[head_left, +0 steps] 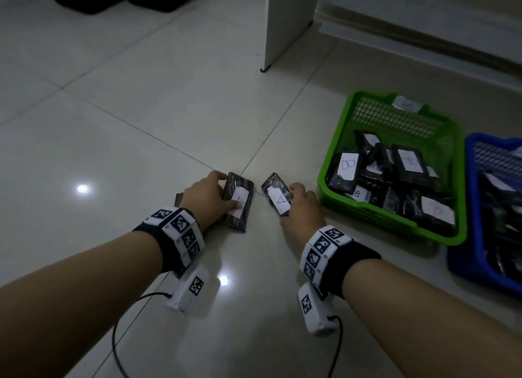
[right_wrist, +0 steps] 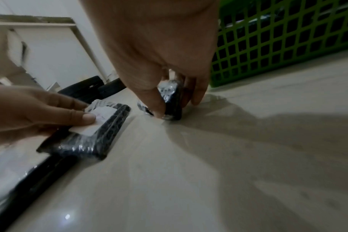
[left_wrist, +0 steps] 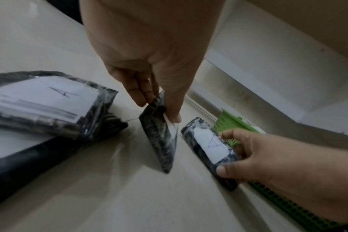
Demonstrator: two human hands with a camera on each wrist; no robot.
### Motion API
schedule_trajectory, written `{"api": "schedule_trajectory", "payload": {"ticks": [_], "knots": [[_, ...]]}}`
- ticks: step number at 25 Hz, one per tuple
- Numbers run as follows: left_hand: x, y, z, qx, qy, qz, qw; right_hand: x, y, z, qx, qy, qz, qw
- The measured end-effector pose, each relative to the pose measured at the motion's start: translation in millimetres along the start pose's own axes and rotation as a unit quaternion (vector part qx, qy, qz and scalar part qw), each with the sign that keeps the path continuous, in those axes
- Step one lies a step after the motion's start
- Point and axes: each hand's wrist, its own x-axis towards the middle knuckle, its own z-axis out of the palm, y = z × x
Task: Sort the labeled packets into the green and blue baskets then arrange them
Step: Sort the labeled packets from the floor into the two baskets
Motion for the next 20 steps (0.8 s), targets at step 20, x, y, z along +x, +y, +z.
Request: {"api": "schedule_trajectory", "payload": {"ticks": [20], "knots": [[-31.9,335.9,5.7,-0.388,-0.192,0.100,0.896,-33.7,232.5,-265.5,0.374,0.126,0.159,0.905]]}}
